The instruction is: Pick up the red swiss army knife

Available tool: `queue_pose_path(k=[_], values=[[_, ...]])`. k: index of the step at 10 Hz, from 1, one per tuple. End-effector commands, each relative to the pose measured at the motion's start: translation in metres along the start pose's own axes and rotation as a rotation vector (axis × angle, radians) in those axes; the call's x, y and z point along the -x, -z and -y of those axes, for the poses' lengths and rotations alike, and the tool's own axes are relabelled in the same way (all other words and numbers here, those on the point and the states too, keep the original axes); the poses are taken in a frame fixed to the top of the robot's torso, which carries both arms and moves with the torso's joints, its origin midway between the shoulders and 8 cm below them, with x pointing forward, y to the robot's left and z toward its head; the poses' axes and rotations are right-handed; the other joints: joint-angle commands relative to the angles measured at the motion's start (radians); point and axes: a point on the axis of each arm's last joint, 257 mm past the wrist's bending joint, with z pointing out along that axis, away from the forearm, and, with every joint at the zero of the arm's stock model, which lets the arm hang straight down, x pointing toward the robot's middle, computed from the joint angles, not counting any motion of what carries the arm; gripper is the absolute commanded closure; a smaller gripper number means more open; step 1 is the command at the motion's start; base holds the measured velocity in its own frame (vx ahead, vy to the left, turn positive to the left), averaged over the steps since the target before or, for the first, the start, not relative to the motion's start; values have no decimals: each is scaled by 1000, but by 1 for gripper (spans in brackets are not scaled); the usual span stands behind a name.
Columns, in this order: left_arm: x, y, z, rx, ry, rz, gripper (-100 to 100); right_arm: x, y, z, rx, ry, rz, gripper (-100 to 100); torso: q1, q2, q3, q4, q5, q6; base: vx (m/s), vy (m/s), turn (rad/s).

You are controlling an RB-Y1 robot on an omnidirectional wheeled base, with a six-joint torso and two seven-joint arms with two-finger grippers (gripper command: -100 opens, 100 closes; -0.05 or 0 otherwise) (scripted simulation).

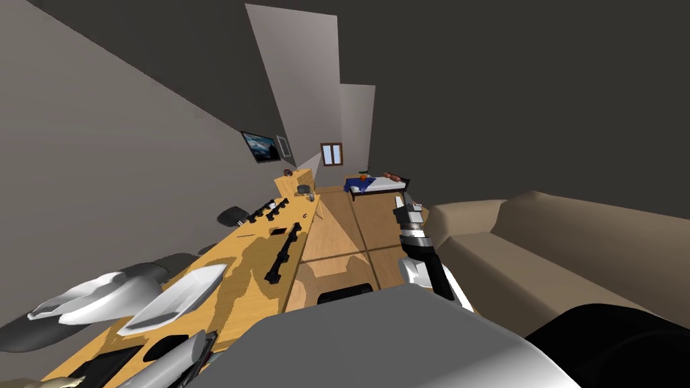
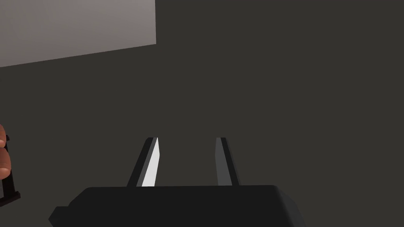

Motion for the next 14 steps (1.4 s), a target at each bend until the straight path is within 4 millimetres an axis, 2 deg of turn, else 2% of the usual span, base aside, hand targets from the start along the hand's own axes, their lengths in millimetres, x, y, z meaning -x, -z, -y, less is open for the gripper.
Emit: queue_pose_path(k=[1, 2, 5, 9, 10, 11, 12, 14], values=[[-3, 4, 4, -10, -17, 1, 100, 0, 0, 0, 0, 0, 0, 0, 0, 0, 0, 0, 0, 0, 62, 16, 88], [-6, 6, -1, -9, -31, 0, 100, 0, 0, 0, 0, 0, 0, 0, -1, 0, 0, 0, 0, 1, 83, 8, 152], [-15, 12, 4, -27, -63, -6, 100, 0, 0, 0, 0, 0, 0, 0, -1, 0, 0, 0, 0, 0, 63, 12, 106], [-35, 20, 0, -38, -109, -30, 100, 0, 0, 0, 0, 0, 0, 0, -1, 0, 0, 0, 0, 0, 66, 10, 117], [-44, 23, -9, -29, -123, -45, 100, 0, 0, 0, 0, 0, 0, 0, -2, 1, 0, 0, 0, 1, 67, 7, 145], [-47, 25, -4, -41, -130, -48, 100, 0, 0, 0, 0, 0, 0, 0, -1, 1, 0, 0, 0, 0, 62, 12, 99], [-58, 27, -15, -29, -144, -67, 100, 0, 0, 0, 0, 0, 0, 0, -1, 1, 0, 0, 0, 1, 80, 13, 144], [-58, 27, -11, -37, -147, -65, 100, 0, 0, 0, 0, 0, 0, 0, -2, 0, 0, 0, 0, 2, 46, 3, 47]])
